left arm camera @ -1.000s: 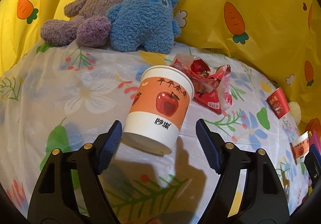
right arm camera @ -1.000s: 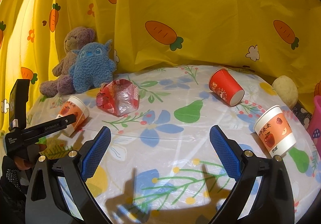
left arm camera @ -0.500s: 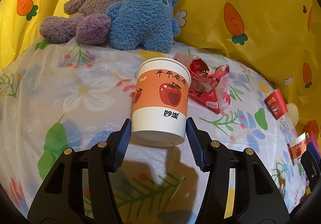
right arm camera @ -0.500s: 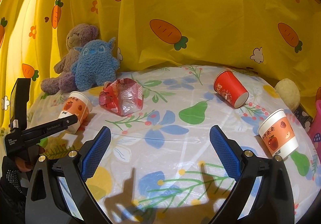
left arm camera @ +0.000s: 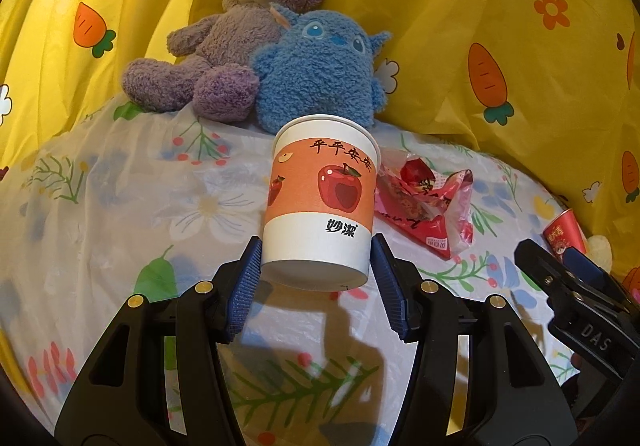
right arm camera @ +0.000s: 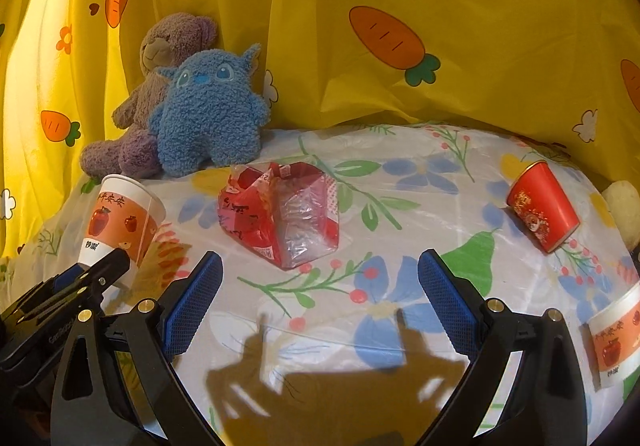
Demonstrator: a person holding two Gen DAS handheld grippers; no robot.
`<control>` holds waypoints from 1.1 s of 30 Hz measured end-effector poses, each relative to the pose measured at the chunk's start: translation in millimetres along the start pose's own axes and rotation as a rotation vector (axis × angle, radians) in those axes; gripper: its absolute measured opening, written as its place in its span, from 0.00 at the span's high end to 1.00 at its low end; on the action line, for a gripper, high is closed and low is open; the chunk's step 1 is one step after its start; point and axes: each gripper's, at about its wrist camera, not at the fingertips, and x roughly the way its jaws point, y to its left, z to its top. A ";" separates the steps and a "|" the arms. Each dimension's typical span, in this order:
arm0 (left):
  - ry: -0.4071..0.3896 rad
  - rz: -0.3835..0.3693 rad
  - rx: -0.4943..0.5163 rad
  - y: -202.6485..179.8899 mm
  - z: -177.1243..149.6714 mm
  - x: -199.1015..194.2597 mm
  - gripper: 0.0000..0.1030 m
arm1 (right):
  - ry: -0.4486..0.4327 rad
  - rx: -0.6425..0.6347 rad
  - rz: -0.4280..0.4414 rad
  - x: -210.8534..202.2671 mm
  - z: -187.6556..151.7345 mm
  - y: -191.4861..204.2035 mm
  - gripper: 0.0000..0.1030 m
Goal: Collect trash
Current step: 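Close the right tool on the clear-red plastic wrapper while the left tool holds the cup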
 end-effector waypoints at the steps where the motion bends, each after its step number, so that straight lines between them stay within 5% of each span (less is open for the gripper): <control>1: 0.003 0.006 0.000 -0.3 0.2 2.2 0.47 | 0.013 0.000 0.009 7.9 2.0 2.9 0.09; 16: 0.023 -0.015 -0.009 -3.0 -1.8 16.1 0.47 | 0.099 -0.029 0.021 78.4 17.1 28.8 0.27; 28: 0.047 -0.058 0.014 -10.6 -6.0 19.6 0.47 | 0.181 0.003 0.011 97.3 18.0 22.0 0.79; 33: 0.057 -0.066 0.021 -12.3 -7.8 22.1 0.47 | 0.152 0.002 -0.009 90.6 17.9 18.7 0.90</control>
